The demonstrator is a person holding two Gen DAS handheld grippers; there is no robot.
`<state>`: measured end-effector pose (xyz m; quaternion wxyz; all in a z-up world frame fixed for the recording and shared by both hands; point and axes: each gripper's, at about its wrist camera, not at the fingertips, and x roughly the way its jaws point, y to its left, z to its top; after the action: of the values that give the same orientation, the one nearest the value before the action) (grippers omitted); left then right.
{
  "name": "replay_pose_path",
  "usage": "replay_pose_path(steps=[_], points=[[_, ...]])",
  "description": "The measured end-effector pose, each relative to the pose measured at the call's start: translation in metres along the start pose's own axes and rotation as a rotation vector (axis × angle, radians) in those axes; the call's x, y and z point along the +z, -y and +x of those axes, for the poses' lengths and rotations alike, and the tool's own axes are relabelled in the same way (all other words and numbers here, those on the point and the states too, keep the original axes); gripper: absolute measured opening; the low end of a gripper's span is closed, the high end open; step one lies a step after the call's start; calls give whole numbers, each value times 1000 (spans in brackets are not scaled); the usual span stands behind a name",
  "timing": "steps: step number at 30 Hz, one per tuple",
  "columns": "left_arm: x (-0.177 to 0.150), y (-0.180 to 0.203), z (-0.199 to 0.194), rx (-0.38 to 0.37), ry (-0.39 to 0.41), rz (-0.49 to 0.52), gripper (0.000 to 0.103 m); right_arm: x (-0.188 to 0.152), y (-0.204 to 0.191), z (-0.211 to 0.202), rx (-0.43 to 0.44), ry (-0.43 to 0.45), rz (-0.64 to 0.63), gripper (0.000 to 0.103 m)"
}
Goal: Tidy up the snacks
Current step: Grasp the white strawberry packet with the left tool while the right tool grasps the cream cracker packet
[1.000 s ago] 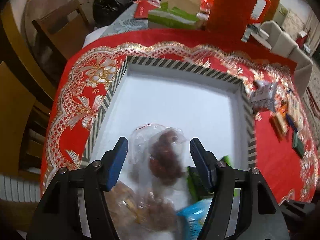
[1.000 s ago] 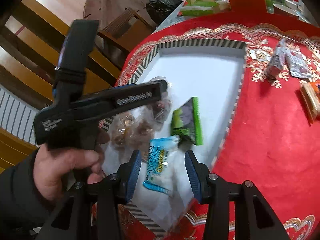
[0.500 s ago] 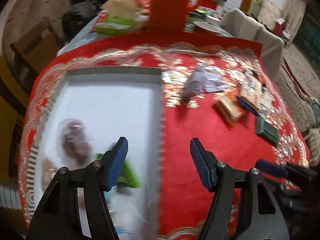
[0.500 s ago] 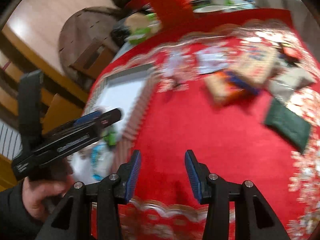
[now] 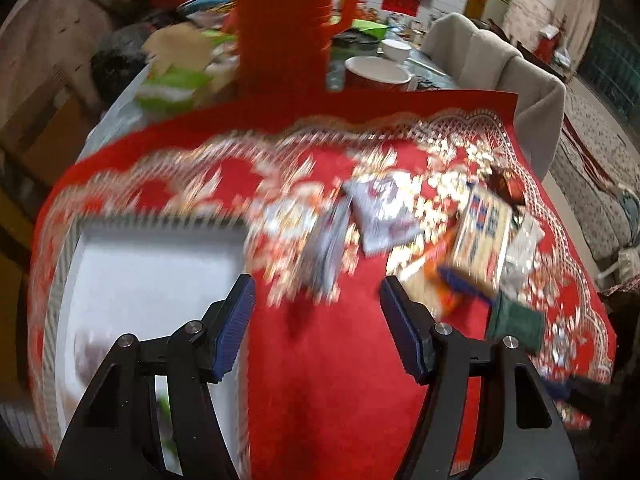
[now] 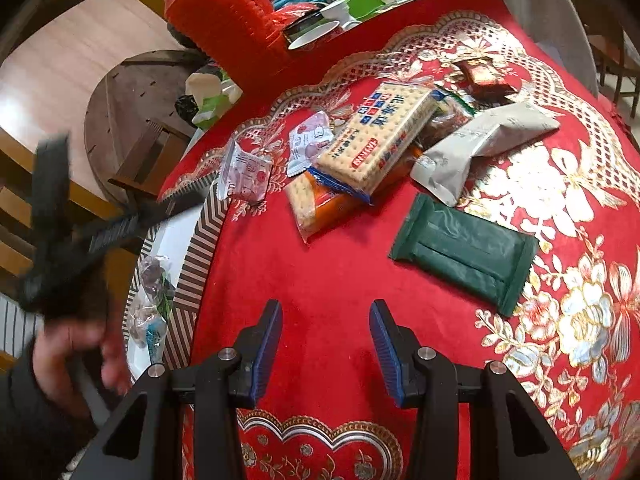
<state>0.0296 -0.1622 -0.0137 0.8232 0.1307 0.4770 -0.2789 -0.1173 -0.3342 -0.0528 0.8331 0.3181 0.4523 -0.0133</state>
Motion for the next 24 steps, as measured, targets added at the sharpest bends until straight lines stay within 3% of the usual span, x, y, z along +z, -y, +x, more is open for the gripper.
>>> replay_pose_path(steps=[4, 15, 17, 18, 19, 24], points=[[19, 4, 32, -10, -56, 25, 65, -2, -1, 0, 5, -7, -10, 44], [21, -3, 75, 55, -108, 14, 64, 11, 6, 8, 5, -14, 25, 44], [20, -2, 81, 57, -112, 17, 48, 11, 3, 11, 0, -22, 13, 44], [20, -2, 84, 60, -120, 9, 22, 11, 2, 10, 3, -22, 10, 44], [19, -2, 85, 72, -128, 2, 18, 12, 1, 10, 2, -20, 8, 44], [7, 3, 61, 59, -98, 8, 18, 32, 9, 2, 10, 24, 51, 44]])
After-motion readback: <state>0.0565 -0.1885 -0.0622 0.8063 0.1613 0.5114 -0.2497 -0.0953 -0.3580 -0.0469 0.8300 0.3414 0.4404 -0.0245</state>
